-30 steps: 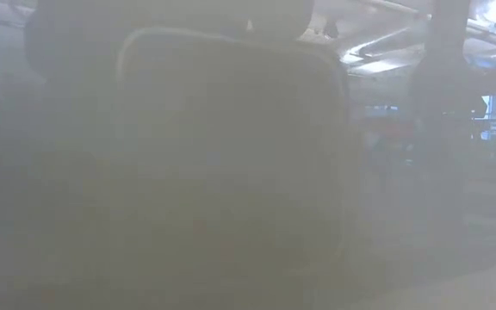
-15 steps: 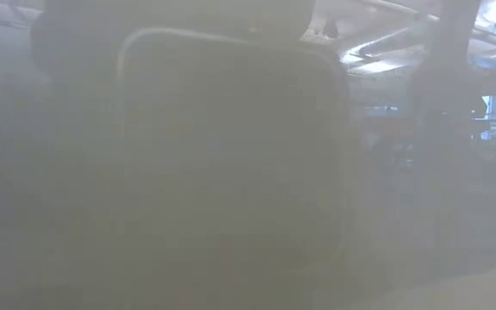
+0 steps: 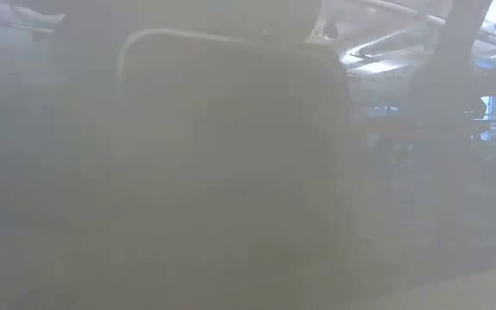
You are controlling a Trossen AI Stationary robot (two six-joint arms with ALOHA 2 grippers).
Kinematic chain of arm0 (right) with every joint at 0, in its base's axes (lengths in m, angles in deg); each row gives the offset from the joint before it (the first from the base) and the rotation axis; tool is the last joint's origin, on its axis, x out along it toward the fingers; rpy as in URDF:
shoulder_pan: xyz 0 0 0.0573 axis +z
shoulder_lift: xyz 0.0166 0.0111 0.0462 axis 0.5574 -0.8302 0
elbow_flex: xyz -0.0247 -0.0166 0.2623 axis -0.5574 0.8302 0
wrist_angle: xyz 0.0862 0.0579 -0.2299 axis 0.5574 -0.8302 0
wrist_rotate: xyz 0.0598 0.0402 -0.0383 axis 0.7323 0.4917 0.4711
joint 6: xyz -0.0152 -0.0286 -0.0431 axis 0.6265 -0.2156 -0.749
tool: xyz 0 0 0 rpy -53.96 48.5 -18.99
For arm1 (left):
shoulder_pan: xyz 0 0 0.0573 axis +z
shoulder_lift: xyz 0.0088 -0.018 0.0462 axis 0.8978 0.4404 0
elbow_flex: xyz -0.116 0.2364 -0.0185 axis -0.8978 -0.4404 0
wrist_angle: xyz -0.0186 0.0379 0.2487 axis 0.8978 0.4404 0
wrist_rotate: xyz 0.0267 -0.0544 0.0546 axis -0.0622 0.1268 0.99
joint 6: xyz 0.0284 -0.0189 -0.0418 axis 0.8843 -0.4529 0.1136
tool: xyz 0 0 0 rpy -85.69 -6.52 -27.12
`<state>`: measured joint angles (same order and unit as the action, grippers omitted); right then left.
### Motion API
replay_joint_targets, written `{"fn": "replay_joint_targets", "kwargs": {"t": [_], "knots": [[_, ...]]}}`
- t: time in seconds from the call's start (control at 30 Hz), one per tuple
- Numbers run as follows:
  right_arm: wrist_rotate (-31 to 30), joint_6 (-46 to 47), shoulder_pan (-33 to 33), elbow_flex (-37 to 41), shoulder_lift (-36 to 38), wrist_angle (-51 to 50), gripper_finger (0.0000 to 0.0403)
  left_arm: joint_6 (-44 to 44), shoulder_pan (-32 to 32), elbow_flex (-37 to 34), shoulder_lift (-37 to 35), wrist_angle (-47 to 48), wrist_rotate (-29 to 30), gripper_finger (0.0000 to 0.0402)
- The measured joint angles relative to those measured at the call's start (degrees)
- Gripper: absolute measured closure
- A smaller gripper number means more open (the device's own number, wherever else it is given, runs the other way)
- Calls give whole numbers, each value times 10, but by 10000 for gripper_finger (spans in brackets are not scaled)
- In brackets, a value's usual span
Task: Pick & Place USB Port
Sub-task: Put the blue video cable into the gray bin
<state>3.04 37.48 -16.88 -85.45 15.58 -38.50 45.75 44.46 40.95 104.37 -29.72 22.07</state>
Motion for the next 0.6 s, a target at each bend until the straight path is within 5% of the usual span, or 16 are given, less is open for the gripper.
{"fn": "replay_joint_targets", "kwargs": {"t": [0.2, 0.5, 0.6], "knots": [[34, -82, -1, 15, -58, 165, 278, 227, -15, 0, 6, -235, 57, 363], [123, -121, -2, 78, -57, 399, 277, 370, -8, 0, -41, -299, 151, 363], [125, -133, -8, 106, -36, 443, 277, 391, -14, 0, -67, -323, 136, 363]]}}
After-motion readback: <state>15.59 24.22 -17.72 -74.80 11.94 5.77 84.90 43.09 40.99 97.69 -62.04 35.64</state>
